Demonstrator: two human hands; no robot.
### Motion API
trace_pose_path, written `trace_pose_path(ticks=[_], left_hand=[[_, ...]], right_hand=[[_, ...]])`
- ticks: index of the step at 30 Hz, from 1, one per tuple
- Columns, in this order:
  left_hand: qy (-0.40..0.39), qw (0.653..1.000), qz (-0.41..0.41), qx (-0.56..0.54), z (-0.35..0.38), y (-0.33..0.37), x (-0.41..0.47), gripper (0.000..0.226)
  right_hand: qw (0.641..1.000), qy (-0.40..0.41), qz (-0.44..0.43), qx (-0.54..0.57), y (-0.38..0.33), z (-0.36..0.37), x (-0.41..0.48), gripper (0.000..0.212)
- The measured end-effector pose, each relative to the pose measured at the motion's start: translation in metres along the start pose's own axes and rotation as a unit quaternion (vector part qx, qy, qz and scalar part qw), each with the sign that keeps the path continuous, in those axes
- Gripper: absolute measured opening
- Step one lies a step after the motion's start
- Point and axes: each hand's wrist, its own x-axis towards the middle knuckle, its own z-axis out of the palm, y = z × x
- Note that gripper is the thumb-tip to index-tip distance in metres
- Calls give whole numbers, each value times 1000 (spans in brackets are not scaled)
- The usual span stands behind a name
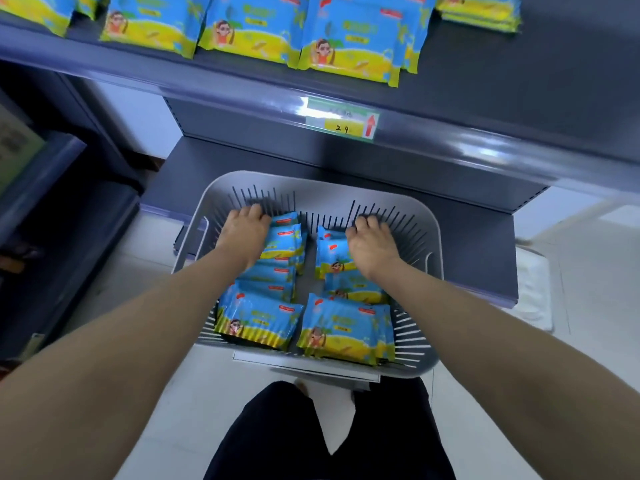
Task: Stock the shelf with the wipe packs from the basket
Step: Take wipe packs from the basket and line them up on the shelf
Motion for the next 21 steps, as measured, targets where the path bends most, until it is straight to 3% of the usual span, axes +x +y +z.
trace_pose_path(ticks=[4, 7, 13, 16, 21], left_hand=[[-44, 999, 9, 9, 0, 4, -2, 27], [-49, 998, 35, -29, -20, -1, -1, 26], [11, 984, 70, -162, -119, -10, -13, 26], [53, 971, 91, -216, -173, -13, -22, 14], [151, 941, 103, -285, -252, -4, -24, 20]], right_hand=[[999, -46, -17, -16, 4, -6, -3, 40], [999, -34, -34, 20, 13, -28, -11, 41], [996, 61, -49, 48, 62, -120, -47, 32], [994, 84, -30, 69, 102, -178, -71, 27], [983, 144, 33, 110, 167, -257, -86, 22]])
